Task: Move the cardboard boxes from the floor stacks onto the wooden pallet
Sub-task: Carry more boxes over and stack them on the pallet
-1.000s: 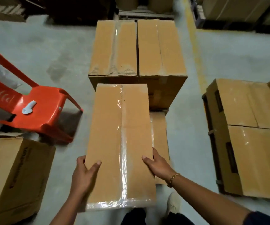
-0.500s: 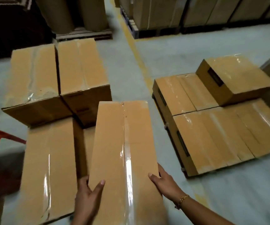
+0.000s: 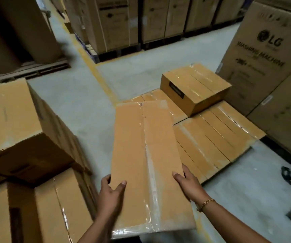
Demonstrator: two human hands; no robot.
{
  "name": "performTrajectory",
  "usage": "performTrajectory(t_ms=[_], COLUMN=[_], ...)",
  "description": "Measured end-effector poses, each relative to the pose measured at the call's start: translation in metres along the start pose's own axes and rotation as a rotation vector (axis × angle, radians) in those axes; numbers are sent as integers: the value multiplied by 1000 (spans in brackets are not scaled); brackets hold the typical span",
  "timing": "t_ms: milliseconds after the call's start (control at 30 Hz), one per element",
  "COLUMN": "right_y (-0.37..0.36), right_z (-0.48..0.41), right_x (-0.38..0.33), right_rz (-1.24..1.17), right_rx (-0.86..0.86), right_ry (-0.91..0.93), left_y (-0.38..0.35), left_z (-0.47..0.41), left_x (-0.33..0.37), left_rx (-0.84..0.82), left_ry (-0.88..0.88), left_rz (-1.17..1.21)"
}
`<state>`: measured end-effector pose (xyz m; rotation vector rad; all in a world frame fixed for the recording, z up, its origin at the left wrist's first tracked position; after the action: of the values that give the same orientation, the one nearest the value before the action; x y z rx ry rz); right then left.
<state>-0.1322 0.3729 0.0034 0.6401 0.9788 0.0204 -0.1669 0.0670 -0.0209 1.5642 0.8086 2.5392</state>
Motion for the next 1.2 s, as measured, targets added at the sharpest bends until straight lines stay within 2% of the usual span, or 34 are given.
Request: performTrajectory(t_ms=[133, 367, 733, 1000, 1200], right_y=[11, 6, 6, 24, 36], right_z=[-44, -149, -295, -398, -490], right_x=[-10, -53, -117, -119, -82], right_rz=[-50, -51, -14, 8, 63], right_rx=[33, 113, 177, 148, 104], right_ry=[-41, -74, -159, -237, -284], left_y=[-44, -115, -192, -271, -342], left_z=[-43, -141, -243, -289, -318], left_x=[16, 56, 167, 207, 220], left_rx=[-64, -180, -302, -359, -406], left_ry=[16, -57, 1, 39, 92], left_rz=[12, -56, -94, -166, -238])
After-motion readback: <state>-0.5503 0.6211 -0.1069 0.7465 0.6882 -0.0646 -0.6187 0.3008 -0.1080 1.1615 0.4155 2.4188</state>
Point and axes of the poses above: each hand's wrist, its own z-axis away from the middle knuckle, its own y-axis out of the back of the hand, x = y × z, the point moved 4 cm from there along -z, towards the middle knuckle, and after that the axes turned 14 degrees about x, right-handed, at the moved point
